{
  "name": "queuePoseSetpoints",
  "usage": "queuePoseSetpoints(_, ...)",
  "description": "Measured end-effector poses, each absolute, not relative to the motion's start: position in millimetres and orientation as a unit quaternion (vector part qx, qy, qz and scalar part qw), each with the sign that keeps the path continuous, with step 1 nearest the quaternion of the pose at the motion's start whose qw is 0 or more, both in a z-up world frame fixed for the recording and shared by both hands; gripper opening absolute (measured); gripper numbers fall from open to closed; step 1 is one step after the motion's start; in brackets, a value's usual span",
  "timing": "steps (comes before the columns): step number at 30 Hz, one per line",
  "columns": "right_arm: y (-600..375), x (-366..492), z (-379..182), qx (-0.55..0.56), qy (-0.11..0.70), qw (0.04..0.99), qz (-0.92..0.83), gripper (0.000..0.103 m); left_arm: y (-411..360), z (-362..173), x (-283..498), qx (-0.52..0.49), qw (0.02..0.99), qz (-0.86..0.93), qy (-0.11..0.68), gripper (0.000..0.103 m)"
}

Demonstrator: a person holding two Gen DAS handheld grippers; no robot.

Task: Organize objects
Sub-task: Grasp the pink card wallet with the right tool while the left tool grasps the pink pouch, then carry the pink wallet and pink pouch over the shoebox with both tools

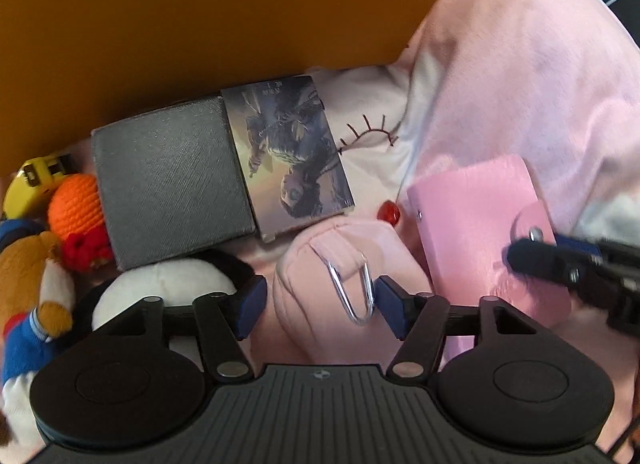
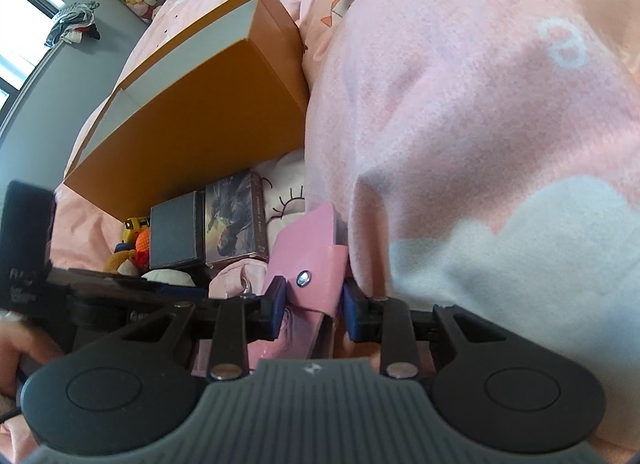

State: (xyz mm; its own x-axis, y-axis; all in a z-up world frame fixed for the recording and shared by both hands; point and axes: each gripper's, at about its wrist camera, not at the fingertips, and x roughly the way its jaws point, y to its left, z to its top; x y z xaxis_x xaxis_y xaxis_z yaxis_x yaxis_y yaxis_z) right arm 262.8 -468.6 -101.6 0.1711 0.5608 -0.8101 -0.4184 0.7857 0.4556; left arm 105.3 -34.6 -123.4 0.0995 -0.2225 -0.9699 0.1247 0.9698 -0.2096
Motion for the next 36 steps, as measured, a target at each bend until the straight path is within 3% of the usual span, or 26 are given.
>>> queuePoseSetpoints(2,-468.1,262.6,-101.6,0.063,0.558,0.763,0.32,0.031,-34.3,-125.4,106.7,-0.038,0.74,-0.121,0.66,0.074)
queuePoseSetpoints(12,-465.0,260.1,-91.5,0.054,0.546,0.773,0.319,0.031,-4.7,-97.7,78.0,-0.092,0.788,-0.139,0.593,0.027)
queuePoseSetpoints(18,-463.3,262.4,-69.9,0.058,0.524,0.786,0.324,0.031,14.3,-65.1,66.8,-0.123,0.821,-0.161,0.533,0.023)
queuePoseSetpoints(36,-418.5,288.2,15.6,0.048,0.461,0.797,0.388,0.031,29.5,56.7,83.9,-0.06,0.907,-0.158,0.385,0.022)
